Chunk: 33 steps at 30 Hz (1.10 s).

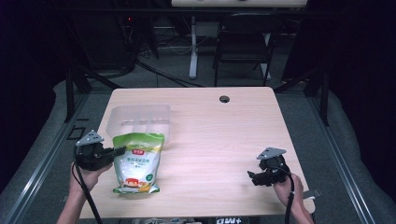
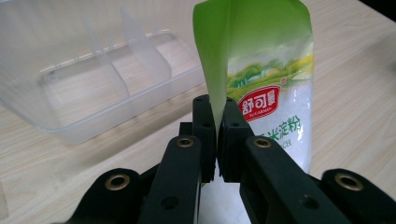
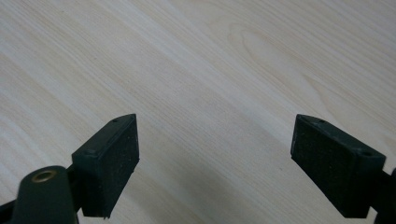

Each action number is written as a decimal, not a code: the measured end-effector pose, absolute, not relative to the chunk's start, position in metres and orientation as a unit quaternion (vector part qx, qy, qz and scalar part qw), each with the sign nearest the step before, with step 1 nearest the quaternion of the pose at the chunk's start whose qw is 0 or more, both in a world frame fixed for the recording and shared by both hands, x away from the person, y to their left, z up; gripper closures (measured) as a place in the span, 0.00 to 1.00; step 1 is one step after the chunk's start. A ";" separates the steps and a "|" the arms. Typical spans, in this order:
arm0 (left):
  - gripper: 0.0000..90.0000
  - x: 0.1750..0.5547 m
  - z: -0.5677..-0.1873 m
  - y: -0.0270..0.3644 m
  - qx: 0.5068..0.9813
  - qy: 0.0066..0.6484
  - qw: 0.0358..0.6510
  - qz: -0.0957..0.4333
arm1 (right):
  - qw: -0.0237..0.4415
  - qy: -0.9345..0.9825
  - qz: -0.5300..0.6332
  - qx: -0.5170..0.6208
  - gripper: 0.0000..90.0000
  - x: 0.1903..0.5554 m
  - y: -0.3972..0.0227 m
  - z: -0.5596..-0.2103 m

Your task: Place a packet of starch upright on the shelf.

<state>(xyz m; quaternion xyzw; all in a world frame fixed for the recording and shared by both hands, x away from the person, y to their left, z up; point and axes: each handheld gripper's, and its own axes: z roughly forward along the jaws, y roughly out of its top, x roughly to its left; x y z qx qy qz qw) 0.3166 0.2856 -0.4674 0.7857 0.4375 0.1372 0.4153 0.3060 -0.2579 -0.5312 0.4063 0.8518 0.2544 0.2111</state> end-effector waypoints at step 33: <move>1.00 0.296 -0.411 0.308 0.773 0.425 0.448 0.145 | 0.209 0.856 0.249 0.402 0.16 0.307 -0.258 -0.532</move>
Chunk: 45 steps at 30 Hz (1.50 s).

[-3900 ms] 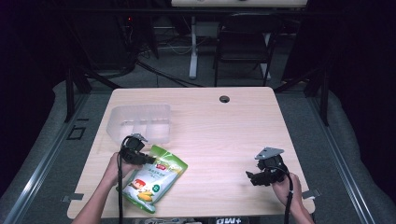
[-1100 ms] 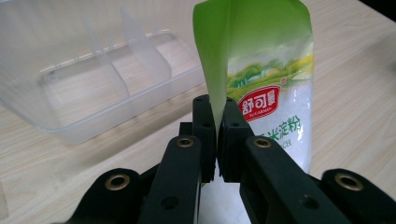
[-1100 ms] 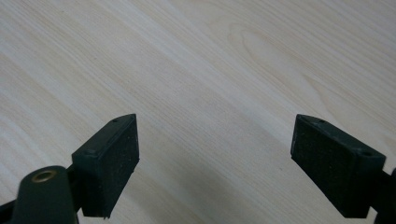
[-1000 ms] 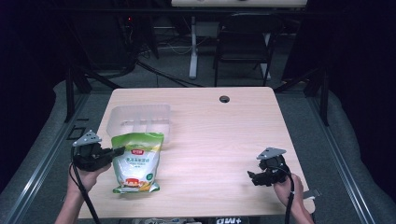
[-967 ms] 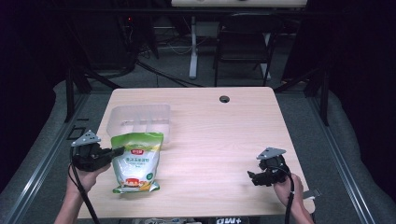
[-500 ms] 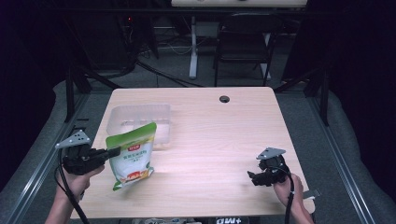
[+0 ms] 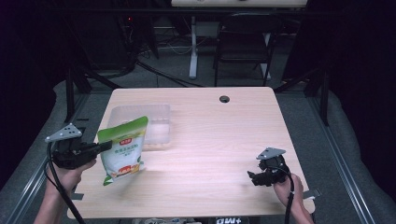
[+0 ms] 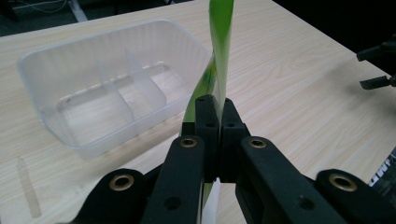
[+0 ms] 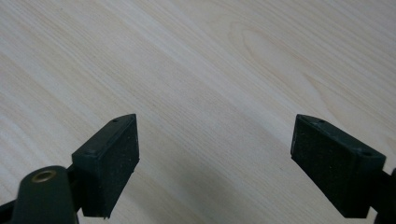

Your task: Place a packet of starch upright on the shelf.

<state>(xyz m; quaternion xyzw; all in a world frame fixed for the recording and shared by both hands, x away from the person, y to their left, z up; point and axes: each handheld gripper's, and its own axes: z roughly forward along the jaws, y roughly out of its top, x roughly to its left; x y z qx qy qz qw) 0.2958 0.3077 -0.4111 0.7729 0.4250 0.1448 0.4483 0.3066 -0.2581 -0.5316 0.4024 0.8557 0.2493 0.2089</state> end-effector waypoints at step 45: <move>1.00 0.348 -0.354 0.317 0.740 0.446 0.458 0.209 | 0.210 0.854 0.250 0.404 0.16 0.307 -0.259 -0.532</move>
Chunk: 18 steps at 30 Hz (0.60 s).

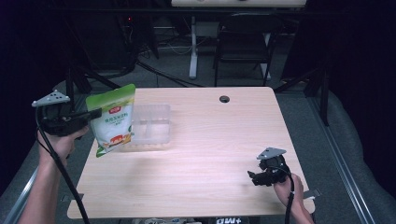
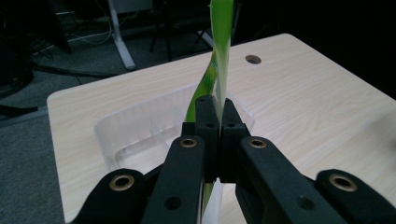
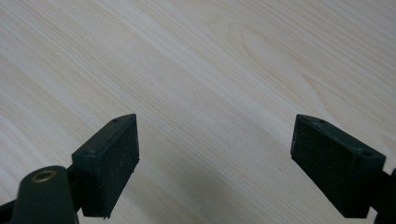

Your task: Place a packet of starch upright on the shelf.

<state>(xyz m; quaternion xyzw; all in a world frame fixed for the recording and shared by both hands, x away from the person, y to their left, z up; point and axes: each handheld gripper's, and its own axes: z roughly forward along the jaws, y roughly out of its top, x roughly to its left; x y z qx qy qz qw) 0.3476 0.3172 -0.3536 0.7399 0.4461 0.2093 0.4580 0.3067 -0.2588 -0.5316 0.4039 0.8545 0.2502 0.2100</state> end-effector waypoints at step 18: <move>1.00 0.377 -0.340 0.311 0.716 0.461 0.466 0.241 | 0.210 0.854 0.251 0.404 0.16 0.307 -0.259 -0.532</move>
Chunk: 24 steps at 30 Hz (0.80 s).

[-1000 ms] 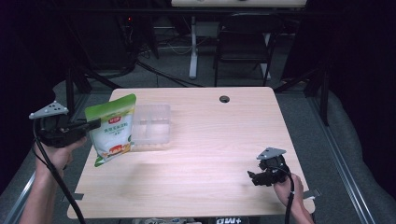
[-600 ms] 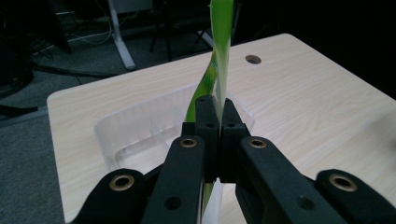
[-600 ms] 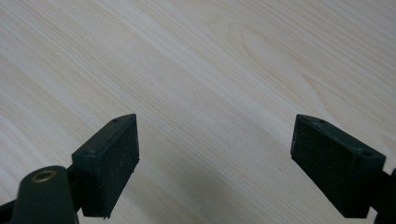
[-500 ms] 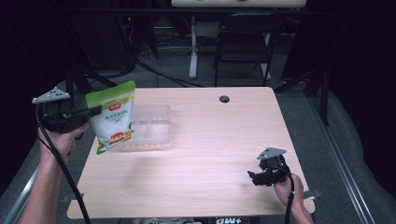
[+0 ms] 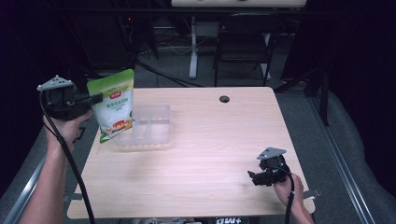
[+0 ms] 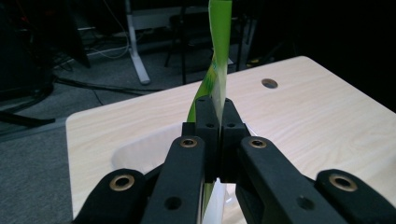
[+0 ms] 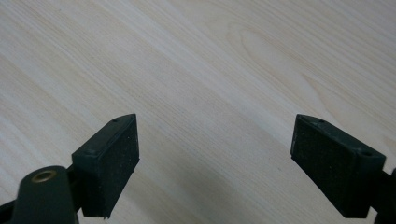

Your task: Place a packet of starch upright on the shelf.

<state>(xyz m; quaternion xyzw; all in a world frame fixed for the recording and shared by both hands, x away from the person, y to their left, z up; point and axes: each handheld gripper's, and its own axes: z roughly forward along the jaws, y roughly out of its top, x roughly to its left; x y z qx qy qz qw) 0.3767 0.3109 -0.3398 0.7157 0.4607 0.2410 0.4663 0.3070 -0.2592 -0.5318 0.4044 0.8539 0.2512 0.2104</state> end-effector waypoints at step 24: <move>1.00 0.408 -0.363 0.308 0.662 0.513 0.469 0.281 | 0.210 0.854 0.252 0.404 0.16 0.307 -0.259 -0.532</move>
